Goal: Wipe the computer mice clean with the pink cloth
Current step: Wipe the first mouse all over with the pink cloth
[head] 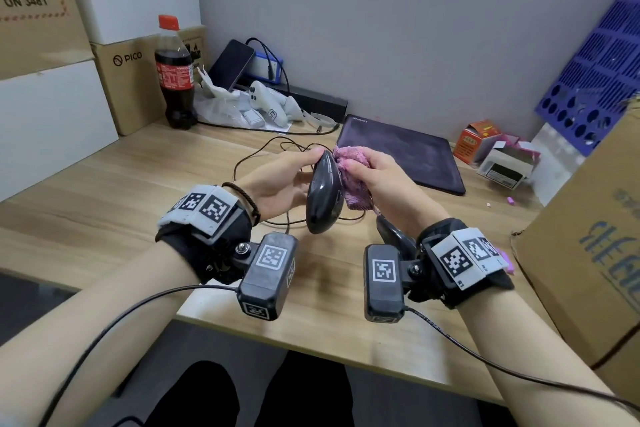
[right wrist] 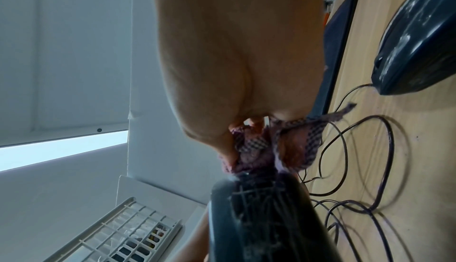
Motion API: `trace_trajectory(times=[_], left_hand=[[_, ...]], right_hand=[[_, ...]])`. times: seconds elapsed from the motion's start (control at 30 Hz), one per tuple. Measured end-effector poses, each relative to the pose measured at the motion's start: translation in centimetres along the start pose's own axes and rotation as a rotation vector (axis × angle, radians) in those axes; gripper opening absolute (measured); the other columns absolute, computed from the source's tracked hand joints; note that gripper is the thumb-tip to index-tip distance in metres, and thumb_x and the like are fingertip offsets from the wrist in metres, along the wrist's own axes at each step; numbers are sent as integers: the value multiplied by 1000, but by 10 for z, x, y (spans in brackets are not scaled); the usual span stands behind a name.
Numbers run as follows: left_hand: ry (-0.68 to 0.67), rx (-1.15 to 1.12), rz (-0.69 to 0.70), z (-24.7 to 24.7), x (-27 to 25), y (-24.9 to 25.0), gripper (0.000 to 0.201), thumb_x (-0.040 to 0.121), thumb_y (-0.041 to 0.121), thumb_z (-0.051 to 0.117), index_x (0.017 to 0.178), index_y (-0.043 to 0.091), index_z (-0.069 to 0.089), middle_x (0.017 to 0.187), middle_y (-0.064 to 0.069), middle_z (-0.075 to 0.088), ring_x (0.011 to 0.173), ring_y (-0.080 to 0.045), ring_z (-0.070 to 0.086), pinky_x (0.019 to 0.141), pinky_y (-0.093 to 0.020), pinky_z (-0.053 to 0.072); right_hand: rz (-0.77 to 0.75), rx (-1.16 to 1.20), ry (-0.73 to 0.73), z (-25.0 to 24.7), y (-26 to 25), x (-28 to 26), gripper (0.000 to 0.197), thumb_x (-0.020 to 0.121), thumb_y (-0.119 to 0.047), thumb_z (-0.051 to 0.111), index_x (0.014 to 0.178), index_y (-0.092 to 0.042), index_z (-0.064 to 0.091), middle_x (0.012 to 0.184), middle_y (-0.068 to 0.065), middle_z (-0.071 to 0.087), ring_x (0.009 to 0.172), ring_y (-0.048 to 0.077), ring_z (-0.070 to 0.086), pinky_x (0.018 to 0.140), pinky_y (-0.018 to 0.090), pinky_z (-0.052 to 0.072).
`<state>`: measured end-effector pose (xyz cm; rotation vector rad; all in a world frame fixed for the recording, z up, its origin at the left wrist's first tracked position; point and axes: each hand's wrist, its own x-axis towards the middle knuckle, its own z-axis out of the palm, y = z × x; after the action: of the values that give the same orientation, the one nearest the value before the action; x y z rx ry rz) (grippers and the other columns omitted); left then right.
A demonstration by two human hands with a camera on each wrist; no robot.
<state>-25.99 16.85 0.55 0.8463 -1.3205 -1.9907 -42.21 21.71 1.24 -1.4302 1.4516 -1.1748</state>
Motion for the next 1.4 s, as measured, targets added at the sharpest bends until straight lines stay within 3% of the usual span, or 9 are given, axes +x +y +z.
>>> trace_trajectory(times=[0.13, 0.23, 0.33, 0.47, 0.6, 0.9, 1.1, 1.27, 1.4], left_hand=[[45, -69, 39, -5, -1, 2, 41, 103, 32, 43, 129, 3, 56, 116, -20, 59, 98, -26, 58, 99, -41, 46], [67, -88, 78, -11, -3, 3, 43, 103, 31, 42, 137, 6, 52, 117, -16, 59, 97, -22, 59, 96, -36, 49], [44, -103, 100, -16, -6, 1, 40, 103, 28, 40, 135, 8, 54, 122, -15, 57, 103, -24, 56, 103, -37, 42], [-3, -109, 156, -18, -9, -1, 34, 103, 19, 37, 127, 7, 58, 103, -9, 66, 78, -13, 65, 73, -24, 58], [-21, -68, 239, -17, -7, 0, 31, 104, 14, 31, 111, 10, 61, 79, 2, 73, 65, -5, 67, 56, -17, 53], [69, -128, 187, -30, -1, -2, 33, 103, 25, 37, 122, 17, 62, 105, -7, 68, 79, -12, 69, 66, -24, 57], [28, -142, 164, -38, -6, -9, 31, 102, 19, 38, 126, 10, 56, 115, -12, 57, 90, -16, 60, 77, -24, 55], [-13, -52, 200, -45, -1, -4, 42, 103, 20, 40, 138, -1, 46, 120, -18, 52, 105, -28, 51, 82, -33, 48], [10, -11, 221, -57, 12, 5, 33, 103, 21, 41, 126, 4, 56, 105, -12, 60, 90, -20, 59, 73, -30, 55]], right_hand=[[-72, -128, 31, -3, 0, -10, 12, 89, -9, 65, 100, -12, 60, 95, 1, 66, 87, 12, 62, 79, 26, 54], [-83, -271, -127, -3, -2, -21, 11, 87, -6, 67, 97, -11, 64, 87, -3, 67, 81, 9, 62, 79, 25, 52], [-93, -280, -29, -8, -4, -15, 10, 88, -9, 67, 97, -11, 65, 94, 7, 71, 84, 20, 66, 82, 32, 56], [-157, -146, 151, -6, -16, 2, 14, 88, -12, 67, 90, -26, 66, 93, 8, 72, 90, 20, 68, 83, 39, 59], [-194, -206, 143, 9, -19, 13, 14, 88, -12, 66, 97, -22, 70, 94, 3, 72, 92, 16, 68, 83, 35, 58], [-103, -377, -92, 14, 7, -12, 9, 84, -18, 73, 91, -23, 73, 91, 5, 74, 89, 25, 70, 80, 42, 59], [-185, -271, 138, 1, -7, 10, 13, 87, -14, 70, 97, -22, 71, 93, -1, 73, 91, 15, 70, 82, 36, 59], [-316, -340, 48, 33, -25, 37, 12, 87, -19, 67, 95, -28, 70, 94, -6, 71, 91, 10, 66, 88, 34, 55], [-342, -360, 8, 44, -22, 50, 11, 91, -18, 64, 99, -22, 70, 96, -5, 69, 90, 8, 63, 84, 29, 53]])
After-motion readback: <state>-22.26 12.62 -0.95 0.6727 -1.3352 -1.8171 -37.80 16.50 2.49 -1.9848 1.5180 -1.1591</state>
